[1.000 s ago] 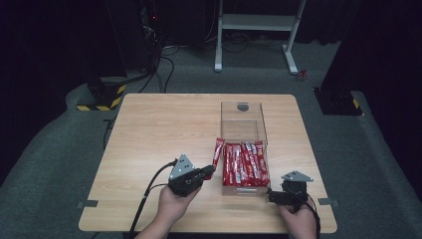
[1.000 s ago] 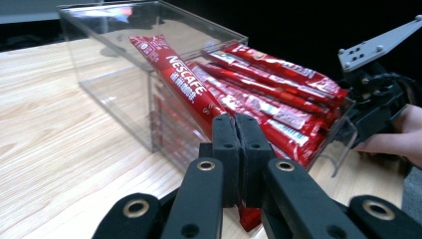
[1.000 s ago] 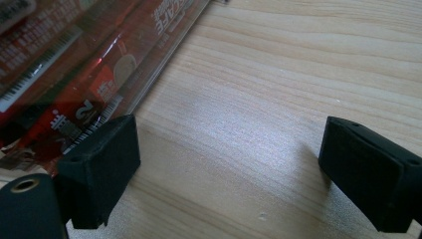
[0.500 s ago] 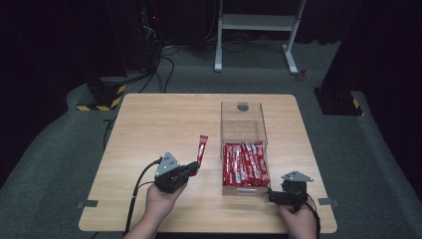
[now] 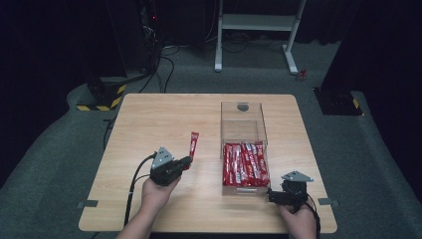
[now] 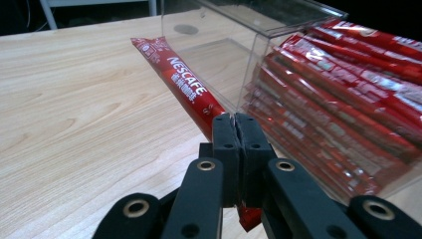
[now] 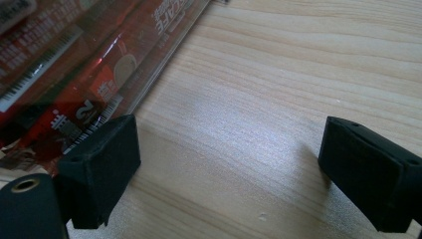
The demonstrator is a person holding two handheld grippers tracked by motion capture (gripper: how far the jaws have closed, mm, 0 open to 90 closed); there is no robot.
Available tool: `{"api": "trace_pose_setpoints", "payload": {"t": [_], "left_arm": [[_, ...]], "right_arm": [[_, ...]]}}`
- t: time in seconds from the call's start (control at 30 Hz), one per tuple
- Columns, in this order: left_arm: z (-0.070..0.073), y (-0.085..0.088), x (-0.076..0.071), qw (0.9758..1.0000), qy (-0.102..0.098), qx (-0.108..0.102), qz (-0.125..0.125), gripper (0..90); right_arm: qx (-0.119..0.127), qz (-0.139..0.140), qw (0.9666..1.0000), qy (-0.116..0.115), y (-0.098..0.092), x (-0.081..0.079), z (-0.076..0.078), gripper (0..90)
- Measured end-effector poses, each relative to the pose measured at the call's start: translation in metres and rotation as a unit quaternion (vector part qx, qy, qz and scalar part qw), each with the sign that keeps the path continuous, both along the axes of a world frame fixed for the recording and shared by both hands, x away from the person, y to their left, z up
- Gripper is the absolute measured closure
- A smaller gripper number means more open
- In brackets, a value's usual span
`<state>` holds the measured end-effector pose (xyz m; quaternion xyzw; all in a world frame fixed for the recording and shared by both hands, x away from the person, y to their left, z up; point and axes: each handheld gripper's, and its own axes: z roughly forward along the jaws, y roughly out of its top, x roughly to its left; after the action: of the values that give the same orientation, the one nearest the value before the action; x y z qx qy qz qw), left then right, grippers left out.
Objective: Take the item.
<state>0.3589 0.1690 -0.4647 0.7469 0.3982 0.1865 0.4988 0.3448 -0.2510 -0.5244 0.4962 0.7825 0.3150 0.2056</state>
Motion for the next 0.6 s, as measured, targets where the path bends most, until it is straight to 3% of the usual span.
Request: {"api": "trace_pose_setpoints", "payload": {"t": [0.6], "left_arm": [[-0.028,-0.008,0.028,0.9984,0.046,0.018,0.027,88.2]], "right_arm": [[0.000,0.000,1.0000,0.000,0.000,0.000,0.000,9.1]]}}
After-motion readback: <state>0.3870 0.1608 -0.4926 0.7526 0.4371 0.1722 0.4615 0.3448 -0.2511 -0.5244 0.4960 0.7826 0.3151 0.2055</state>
